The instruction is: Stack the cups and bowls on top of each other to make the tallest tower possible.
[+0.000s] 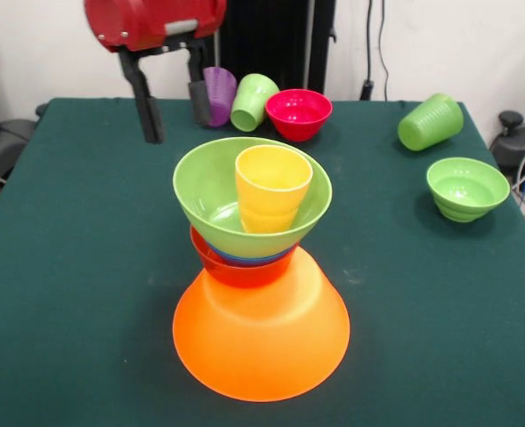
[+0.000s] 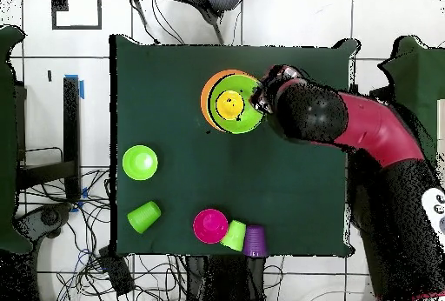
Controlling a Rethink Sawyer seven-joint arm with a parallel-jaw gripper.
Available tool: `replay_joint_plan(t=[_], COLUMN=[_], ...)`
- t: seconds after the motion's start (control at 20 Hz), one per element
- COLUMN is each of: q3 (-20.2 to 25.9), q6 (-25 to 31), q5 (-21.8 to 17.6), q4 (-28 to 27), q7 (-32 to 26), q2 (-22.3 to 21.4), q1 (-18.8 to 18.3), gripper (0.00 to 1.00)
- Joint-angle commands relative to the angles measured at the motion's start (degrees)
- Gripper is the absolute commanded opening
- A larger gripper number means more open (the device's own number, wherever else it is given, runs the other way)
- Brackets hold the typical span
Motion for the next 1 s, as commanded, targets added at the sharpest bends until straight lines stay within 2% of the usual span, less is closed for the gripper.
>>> replay_joint_plan(t=[0.05, 0.15, 0.4, 0.65, 1.0], q3=[-0.58, -0.62, -0.9, -0.15, 0.85], q6=[17.7, 21.12, 23.48, 23.37, 22.07], q5=[-1.92, -2.91, -6.91, -9.74, -11.41], q4=[-13.16, -16.77, -21.7, -22.42, -21.17], q7=[-2.76, -3.92, -6.97, -10.47, -10.78], q2=[6.88, 8.82, 13.13, 14.72, 14.79], q1=[0.37, 0.66, 1.1, -0.24, -1.38], gripper=[1.0, 1.0, 1.0, 1.0, 1.0])
